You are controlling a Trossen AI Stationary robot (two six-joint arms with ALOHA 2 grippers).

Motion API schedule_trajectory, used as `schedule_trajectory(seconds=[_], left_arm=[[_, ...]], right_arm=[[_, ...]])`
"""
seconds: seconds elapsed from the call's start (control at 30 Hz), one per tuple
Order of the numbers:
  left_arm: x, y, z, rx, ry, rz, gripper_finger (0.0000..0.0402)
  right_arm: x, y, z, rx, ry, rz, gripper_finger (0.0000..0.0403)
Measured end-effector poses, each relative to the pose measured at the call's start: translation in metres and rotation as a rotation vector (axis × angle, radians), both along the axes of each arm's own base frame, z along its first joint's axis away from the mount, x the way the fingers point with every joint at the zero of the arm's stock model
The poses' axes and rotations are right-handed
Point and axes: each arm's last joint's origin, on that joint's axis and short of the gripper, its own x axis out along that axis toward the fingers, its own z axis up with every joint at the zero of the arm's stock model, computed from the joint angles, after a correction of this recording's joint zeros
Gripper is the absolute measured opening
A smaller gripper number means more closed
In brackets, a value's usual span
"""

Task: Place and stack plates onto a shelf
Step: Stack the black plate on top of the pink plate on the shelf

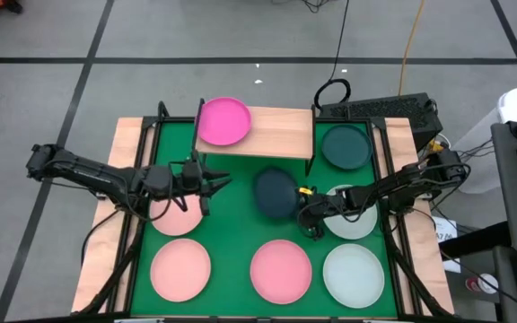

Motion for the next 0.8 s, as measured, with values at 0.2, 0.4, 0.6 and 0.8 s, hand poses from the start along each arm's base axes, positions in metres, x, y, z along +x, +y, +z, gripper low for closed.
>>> schedule_trajectory(seconds=[0.2, 0.4, 0.6, 0.8], left_arm=[[-0.002, 0.000, 0.002, -0.002, -0.009, 0.000, 0.0093], [-0.002, 0.000, 0.002, -0.006, -0.009, 0.000, 0.0093], [-0.003, 0.001, 0.004, -0.004, -0.020, 0.000, 0.0093], [-0.008, 0.001, 0.013, -0.003, -0.087, 0.000, 0.0093]], right_arm=[[0.001, 0.001, 0.006, 0.023, -0.042, -0.007, 0.0001], [-0.002, 0.011, 0.030, 0.088, -0.163, 0.049, 0.0000], [-0.010, 0.016, 0.066, 0.179, -0.336, 0.114, 0.0001], [-0.018, 0.015, 0.092, 0.189, -0.473, 0.125, 0.0001]])
